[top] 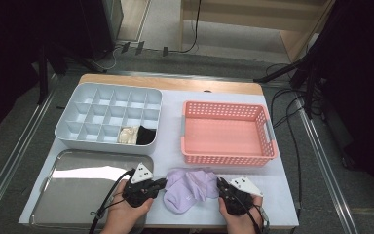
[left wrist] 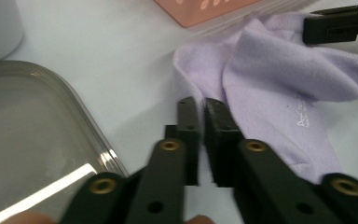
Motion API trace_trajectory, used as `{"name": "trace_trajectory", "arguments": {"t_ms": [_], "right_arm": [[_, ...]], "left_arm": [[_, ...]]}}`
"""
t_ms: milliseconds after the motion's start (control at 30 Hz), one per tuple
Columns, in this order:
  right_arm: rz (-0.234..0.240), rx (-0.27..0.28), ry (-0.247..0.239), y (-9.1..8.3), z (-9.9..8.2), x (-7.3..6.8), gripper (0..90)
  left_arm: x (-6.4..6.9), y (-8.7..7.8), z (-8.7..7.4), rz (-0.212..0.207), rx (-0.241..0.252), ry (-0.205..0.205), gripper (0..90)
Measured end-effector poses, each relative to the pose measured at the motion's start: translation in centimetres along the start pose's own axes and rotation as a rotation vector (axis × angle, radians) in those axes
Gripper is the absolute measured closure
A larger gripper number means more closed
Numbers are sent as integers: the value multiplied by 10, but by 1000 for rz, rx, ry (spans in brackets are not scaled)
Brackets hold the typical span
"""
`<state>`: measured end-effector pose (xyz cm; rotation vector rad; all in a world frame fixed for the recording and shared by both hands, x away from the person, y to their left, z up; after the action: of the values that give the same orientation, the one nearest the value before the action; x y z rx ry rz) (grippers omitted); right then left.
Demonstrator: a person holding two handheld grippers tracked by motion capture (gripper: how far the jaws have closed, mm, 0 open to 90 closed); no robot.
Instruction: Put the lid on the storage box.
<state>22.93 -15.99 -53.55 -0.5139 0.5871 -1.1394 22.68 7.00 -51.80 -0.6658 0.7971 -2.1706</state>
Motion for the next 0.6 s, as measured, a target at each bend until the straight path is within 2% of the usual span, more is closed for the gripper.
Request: {"name": "trace_trajectory", "arguments": {"t_ms": [33, 133, 200, 267, 367, 500, 600], "right_arm": [[-2, 21, 2, -2, 1, 0, 701], [-15, 83, 13, -14, 6, 0, 664], [-9, 123, 25, -24, 8, -3, 650], [12, 132, 13, -30, 8, -8, 648], [74, 115, -4, -33, 4, -21, 640], [100, 82, -34, -27, -2, -35, 616], [103, 34, -56, -16, -8, -40, 577]], "left_arm": [[0, -1, 0, -9, 9, -9, 733], [-2, -8, -1, -2, 31, -23, 582], [-2, -12, -3, -16, 42, -31, 545], [-2, -14, -6, -26, 39, -32, 524], [2, -16, -11, -47, 33, -26, 527], [13, -16, -14, -73, 11, -4, 536], [18, -13, -15, -86, -6, 9, 547]]}}
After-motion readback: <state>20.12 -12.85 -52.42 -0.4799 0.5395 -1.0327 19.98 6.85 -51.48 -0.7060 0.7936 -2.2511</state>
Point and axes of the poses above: each handheld gripper's, and its own axes: y roughly forward along the jaws, z roughly out of its top, x roughly to its right, the point moved 7 cm from there along y, roughly forward along the jaws, and after that the axes turned 5 degrees about -x, right-handed, at the moved point
